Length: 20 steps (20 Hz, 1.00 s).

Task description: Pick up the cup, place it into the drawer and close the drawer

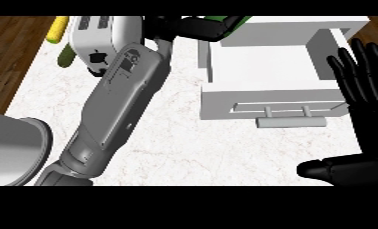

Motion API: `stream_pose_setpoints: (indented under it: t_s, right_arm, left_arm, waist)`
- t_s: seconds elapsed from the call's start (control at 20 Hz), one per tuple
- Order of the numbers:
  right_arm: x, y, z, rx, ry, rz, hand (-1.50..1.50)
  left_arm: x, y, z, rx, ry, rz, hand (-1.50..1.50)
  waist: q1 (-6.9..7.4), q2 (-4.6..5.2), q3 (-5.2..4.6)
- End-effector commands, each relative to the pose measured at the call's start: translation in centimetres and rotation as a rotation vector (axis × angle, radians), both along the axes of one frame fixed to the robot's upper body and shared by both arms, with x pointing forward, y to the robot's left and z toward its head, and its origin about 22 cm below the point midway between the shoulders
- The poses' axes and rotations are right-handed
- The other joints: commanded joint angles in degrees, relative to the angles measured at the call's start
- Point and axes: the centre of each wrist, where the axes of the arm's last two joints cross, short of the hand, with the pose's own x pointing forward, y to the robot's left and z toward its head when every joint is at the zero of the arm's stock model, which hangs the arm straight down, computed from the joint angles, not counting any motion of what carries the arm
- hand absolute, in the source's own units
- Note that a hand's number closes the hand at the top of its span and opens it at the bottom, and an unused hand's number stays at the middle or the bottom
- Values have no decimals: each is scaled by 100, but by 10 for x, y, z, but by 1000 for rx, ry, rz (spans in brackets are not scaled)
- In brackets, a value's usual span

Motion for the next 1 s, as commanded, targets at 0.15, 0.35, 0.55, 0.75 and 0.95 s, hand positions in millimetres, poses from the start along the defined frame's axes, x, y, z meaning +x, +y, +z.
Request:
stream_pose_setpoints:
  t_s: [0.15, 0.35, 0.55, 0.75, 0.95]
  right_arm:
    - [10, -9, 3, 3, -14, -2, -150]
    - [1, 5, 0, -3, -11, 2, -150]
    - [1, 7, -6, 28, -16, 13, -150]
    - [-6, 8, -4, 3, -29, 30, -150]
    - [19, 14, -6, -7, -25, 66, -150]
  left_arm:
    - [17, -22, -3, 33, 37, 28, 150]
    - [19, -32, -14, 64, 72, 30, 150]
    - [22, -39, -11, 93, 93, 18, 150]
    - [18, -46, -21, 158, 115, 28, 150]
    - [16, -54, -22, 201, 96, 54, 150]
  waist:
    - [-61, 26, 0]
    - [-142, 34, 1]
    - [-131, 31, 2]
    - [-224, 31, 4]
    - [-380, 81, 8]
